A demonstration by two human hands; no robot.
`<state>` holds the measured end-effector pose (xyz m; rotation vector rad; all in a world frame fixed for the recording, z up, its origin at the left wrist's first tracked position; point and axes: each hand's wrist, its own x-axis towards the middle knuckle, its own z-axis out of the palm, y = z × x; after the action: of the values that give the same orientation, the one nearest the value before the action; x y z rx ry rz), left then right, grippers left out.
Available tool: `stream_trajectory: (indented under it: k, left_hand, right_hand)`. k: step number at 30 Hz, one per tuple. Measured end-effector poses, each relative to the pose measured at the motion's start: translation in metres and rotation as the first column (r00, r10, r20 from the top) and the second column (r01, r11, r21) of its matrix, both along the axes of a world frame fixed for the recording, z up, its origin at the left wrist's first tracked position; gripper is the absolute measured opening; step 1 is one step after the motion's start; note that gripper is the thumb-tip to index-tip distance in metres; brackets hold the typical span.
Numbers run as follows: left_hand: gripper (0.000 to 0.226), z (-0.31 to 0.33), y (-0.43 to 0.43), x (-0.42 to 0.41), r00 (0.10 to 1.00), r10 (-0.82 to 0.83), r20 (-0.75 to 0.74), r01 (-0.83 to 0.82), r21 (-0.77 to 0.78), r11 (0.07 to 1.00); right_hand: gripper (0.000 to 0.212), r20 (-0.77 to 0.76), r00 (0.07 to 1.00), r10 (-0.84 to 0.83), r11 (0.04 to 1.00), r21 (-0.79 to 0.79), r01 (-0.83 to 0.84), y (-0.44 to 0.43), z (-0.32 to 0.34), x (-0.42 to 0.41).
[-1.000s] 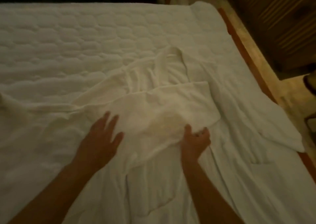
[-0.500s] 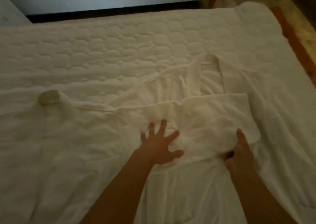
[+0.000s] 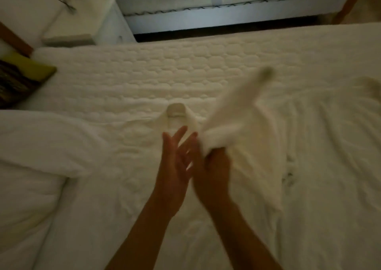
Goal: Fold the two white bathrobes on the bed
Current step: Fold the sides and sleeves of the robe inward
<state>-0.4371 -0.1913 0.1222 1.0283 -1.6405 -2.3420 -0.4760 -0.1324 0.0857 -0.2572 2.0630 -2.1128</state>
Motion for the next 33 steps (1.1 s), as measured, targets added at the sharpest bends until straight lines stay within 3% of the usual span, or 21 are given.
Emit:
stream_trajectory:
  k: [2, 4, 6, 8, 10, 13, 15, 18, 22, 26, 33]
  left_hand:
    - [0.084, -0.020, -0.048, 0.048, 0.982, 0.178, 0.062, -0.181, 0.046, 0.982]
    - [0.085, -0.054, -0.102, 0.106, 0.913, 0.333, 0.237, -0.343, 0.004, 0.939]
    - [0.076, -0.087, -0.144, 0.151, 0.836, 0.371, 0.404, -0.366, -0.093, 0.926]
    - [0.049, -0.114, -0.183, 0.181, 0.829, 0.375, 0.416, -0.363, -0.112, 0.925]
    - [0.028, -0.135, -0.218, 0.189, 0.840, 0.375, 0.392, -0.352, -0.132, 0.927]
    - [0.029, -0.168, -0.262, 0.181, 0.880, 0.308, 0.362, -0.206, -0.294, 0.933]
    - [0.033, -0.184, -0.279, 0.170, 0.925, 0.193, 0.329, -0.066, -0.360, 0.931]
    - [0.030, -0.203, -0.297, 0.150, 0.945, 0.132, 0.298, 0.011, -0.434, 0.901]
    - [0.008, -0.226, -0.298, 0.148, 0.965, 0.186, 0.186, 0.007, -0.725, 0.688]
    - [0.020, -0.245, -0.293, 0.156, 0.971, 0.224, 0.088, -0.060, -0.811, 0.582]
    - [0.038, -0.235, -0.296, 0.151, 0.972, 0.196, 0.131, -0.046, -0.711, 0.702]
  right_hand:
    - [0.052, -0.113, 0.925, 0.362, 0.914, 0.238, -0.329, -0.064, -0.035, 0.053]
    - [0.078, -0.013, 0.796, 0.605, 0.682, 0.524, -0.510, -0.115, -0.079, 0.102]
    - [0.090, 0.081, 0.761, 0.643, 0.467, 0.746, -0.474, -0.135, -0.126, 0.142]
    - [0.088, 0.014, 0.742, 0.670, 0.388, 0.845, -0.367, -0.146, -0.160, 0.167]
    - [0.089, -0.128, 0.751, 0.647, 0.433, 0.873, -0.224, -0.153, -0.187, 0.179]
    - [0.093, -0.218, 0.762, 0.609, 0.414, 0.908, -0.071, -0.159, -0.200, 0.181]
    - [0.094, -0.197, 0.767, 0.611, 0.353, 0.935, -0.041, -0.163, -0.203, 0.184]
    - [0.095, -0.229, 0.768, 0.598, 0.346, 0.938, 0.010, -0.169, -0.212, 0.182]
    - [0.094, -0.310, 0.745, 0.590, 0.385, 0.920, 0.078, -0.164, -0.220, 0.182]
    - [0.090, -0.333, 0.748, 0.574, 0.398, 0.912, 0.102, -0.166, -0.220, 0.181]
    - [0.089, -0.301, 0.764, 0.571, 0.394, 0.917, 0.066, -0.167, -0.216, 0.182]
